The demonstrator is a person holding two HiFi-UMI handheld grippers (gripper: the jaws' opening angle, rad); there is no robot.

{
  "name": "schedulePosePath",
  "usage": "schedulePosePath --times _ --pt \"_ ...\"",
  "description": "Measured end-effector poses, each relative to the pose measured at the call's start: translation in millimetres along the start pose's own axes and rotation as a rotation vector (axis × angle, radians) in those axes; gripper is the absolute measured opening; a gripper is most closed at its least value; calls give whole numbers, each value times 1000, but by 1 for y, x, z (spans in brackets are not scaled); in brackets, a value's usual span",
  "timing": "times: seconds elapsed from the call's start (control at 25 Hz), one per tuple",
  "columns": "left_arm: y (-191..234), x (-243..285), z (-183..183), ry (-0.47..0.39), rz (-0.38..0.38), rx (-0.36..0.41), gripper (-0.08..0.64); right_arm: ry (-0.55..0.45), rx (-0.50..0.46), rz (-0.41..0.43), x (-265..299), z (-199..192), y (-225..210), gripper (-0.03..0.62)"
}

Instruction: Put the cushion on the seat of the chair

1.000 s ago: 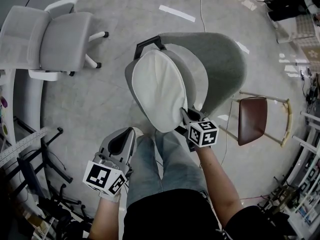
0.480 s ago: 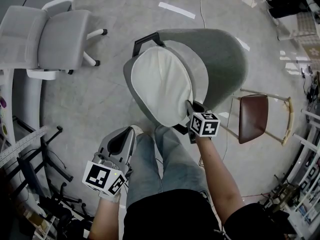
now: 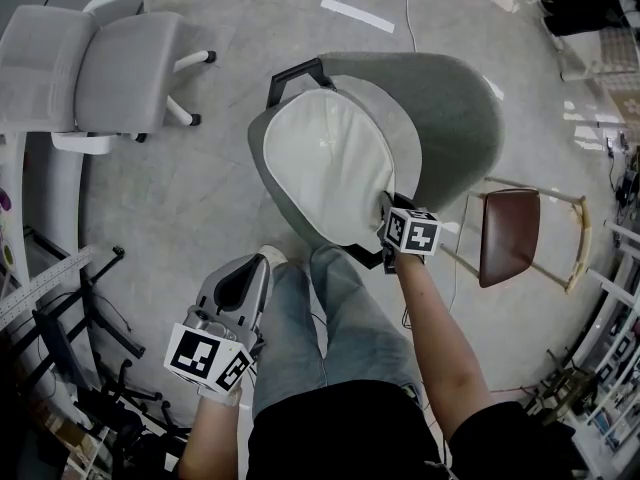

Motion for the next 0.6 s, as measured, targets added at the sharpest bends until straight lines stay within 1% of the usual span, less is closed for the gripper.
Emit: schedulePosePath --times 0.6 --pt "2 3 -9 19 23 -24 11 107 43 -157 33 3 -23 60"
Point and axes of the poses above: the fingertips, and each gripper's own axes: x forward along the fingers, y to its left, z out of its top, the point moved 6 cm from there along -x, backward along the fingers, and after that the axes turned 3 degrees about z, right-handed, at the moved point
